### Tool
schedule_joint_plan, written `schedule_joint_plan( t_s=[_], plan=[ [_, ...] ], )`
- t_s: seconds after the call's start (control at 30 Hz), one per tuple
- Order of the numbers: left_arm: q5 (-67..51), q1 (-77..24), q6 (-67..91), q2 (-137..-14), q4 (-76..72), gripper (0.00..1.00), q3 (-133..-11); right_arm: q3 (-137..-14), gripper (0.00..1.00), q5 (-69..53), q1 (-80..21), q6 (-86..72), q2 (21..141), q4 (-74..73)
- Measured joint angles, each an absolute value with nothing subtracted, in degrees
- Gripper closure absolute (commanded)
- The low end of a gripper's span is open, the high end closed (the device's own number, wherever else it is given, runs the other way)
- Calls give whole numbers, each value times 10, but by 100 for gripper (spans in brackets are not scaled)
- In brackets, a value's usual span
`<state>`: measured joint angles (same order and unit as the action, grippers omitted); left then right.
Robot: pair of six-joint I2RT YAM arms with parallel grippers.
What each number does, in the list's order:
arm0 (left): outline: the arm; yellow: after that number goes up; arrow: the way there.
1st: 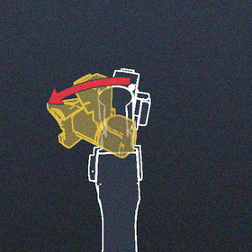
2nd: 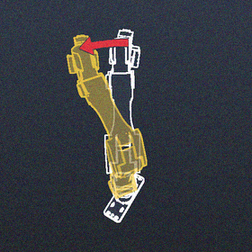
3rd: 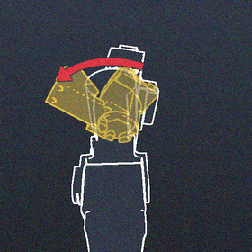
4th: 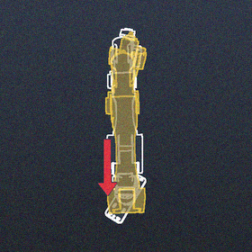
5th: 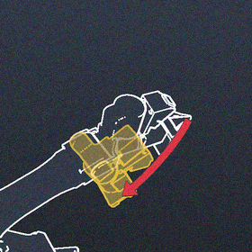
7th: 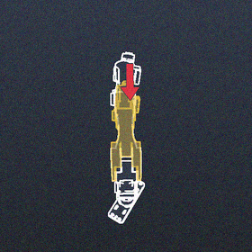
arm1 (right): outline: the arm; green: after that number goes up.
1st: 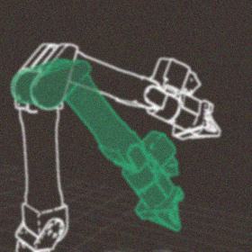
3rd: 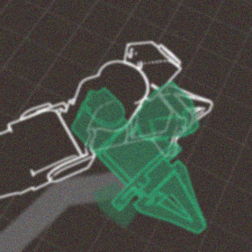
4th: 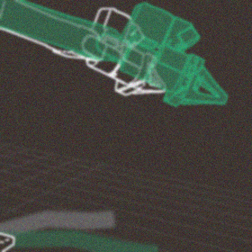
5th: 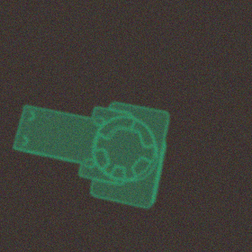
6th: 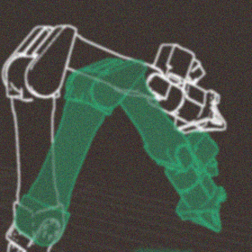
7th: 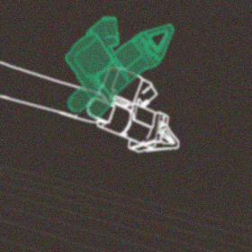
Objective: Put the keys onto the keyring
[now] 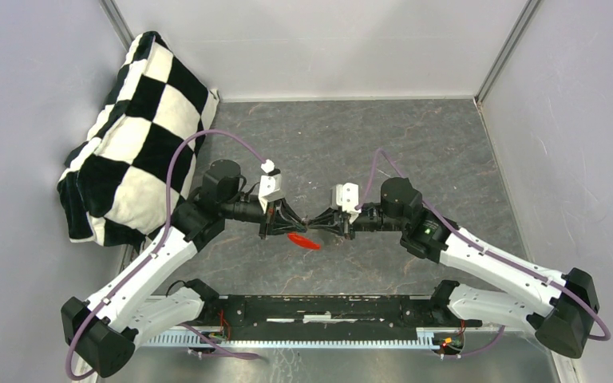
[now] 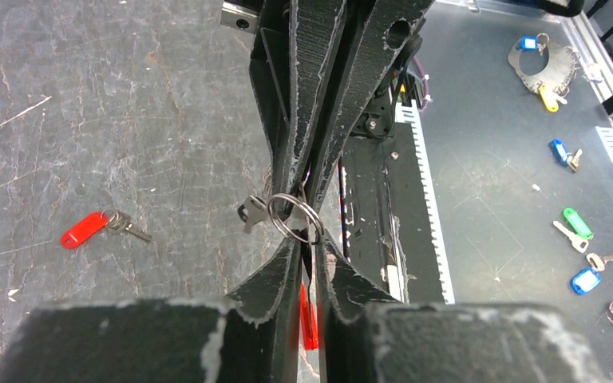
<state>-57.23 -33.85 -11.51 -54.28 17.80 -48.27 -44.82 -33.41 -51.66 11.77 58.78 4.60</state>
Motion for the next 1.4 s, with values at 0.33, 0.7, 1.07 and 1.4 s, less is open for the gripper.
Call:
schedule_joint_plan(
  t_s=[0.33, 0.7, 1.07, 1.4],
  plan=[
    [-586, -334, -75, -545, 139, 98, -483, -432, 82, -335, -516, 89, 569, 77],
    [-617, -335, -218, -539, 230, 98, -498, -430, 50, -372, -517, 78, 565, 76],
    [-640, -335, -432, -517, 373, 98, -513, -508, 48, -398, -518, 130, 561, -21],
    [-664, -335, -457, -517, 393, 98, -526, -513, 51, -470, -521, 159, 580, -20]
  ],
)
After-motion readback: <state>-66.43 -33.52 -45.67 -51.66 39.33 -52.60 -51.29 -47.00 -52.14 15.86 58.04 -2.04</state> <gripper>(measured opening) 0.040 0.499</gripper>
